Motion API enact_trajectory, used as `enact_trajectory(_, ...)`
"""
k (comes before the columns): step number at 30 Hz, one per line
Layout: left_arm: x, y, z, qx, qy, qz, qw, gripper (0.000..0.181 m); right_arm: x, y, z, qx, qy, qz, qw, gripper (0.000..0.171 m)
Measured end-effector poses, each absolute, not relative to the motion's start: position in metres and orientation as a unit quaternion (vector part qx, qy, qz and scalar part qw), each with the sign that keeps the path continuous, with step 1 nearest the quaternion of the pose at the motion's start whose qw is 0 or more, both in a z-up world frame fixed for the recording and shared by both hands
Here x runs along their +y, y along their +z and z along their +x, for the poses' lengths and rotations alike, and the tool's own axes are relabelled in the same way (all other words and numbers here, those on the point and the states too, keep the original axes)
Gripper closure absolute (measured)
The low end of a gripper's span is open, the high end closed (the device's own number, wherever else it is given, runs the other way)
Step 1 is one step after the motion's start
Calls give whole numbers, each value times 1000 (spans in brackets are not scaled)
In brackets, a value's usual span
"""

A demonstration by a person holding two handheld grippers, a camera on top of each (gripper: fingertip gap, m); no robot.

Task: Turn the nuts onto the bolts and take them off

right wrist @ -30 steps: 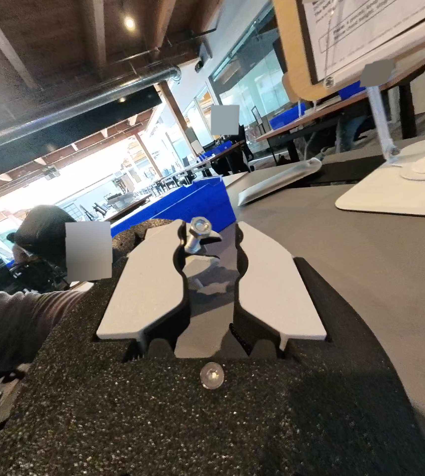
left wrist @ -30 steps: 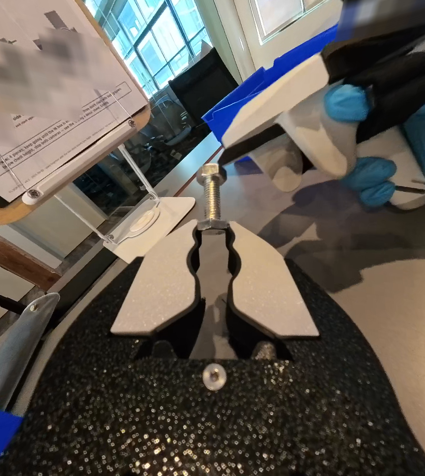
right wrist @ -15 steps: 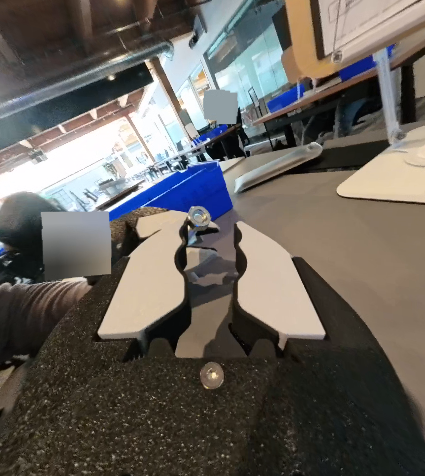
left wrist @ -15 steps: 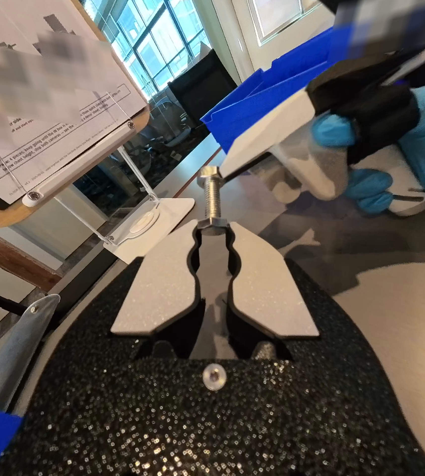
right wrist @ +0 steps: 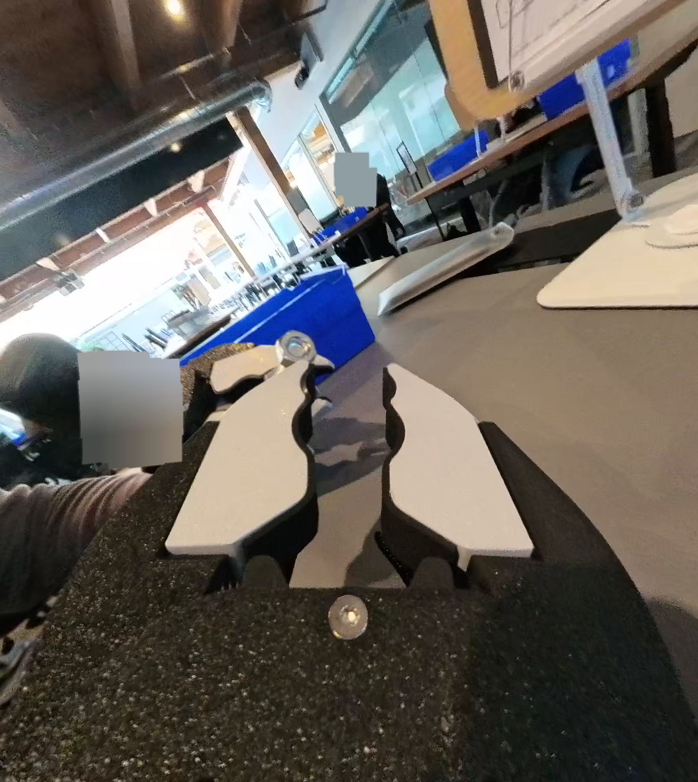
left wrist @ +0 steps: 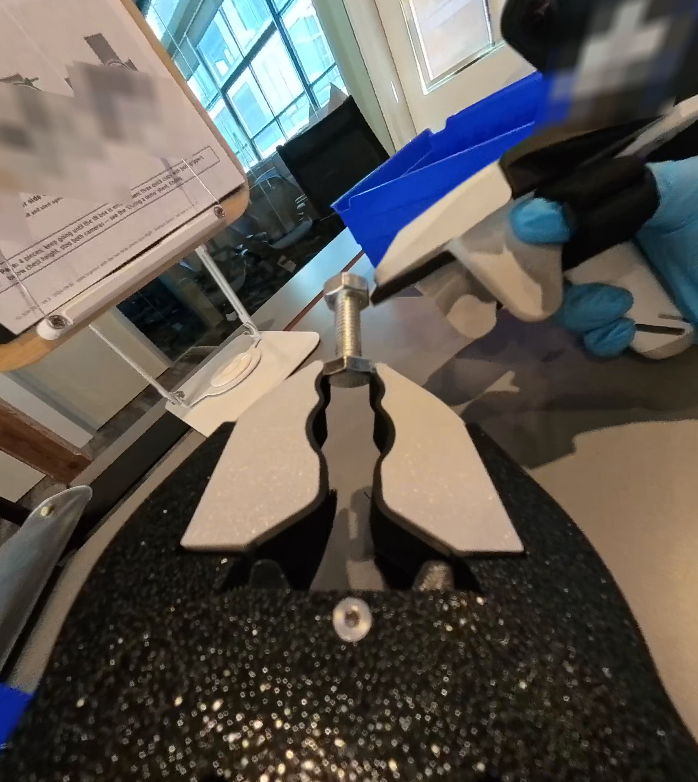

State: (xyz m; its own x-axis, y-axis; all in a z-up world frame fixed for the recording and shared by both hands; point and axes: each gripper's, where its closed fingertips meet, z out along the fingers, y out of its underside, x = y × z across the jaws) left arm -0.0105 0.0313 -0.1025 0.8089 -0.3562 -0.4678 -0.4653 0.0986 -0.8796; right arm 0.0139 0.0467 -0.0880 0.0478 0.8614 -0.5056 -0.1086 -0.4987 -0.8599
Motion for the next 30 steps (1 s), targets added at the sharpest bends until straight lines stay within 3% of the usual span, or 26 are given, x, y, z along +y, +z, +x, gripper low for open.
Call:
enact_trajectory(7, 29, -103, -1, 333, 47, -655, 676, 164, 24, -77, 4, -292, 708, -570, 297, 130)
enact_trajectory(8, 28, -103, 0, 337, 49, -654, 676, 164, 22, -76, 3, -285, 717, -566, 290, 133)
enact_trajectory(9, 27, -103, 1, 340, 49, -652, 676, 164, 21, -74, 4, -285, 724, -560, 285, 148)
enact_trajectory(11, 26, -102, 3, 342, 38, -650, 678, 164, 19, -73, 5, -301, 719, -557, 286, 153)
enact_trajectory(16, 8, -91, 19, 378, -69, -608, 695, 164, -3, -60, 16, -453, 676, -477, 333, 152)
enact_trajectory(22, -22, -86, 47, 436, -184, -565, 676, 164, -38, -50, 36, -626, 546, -301, 469, 153)
enact_trajectory(30, -48, -75, 63, 442, -340, -538, 632, 164, -56, -42, 51, -644, 571, -220, 459, 153)
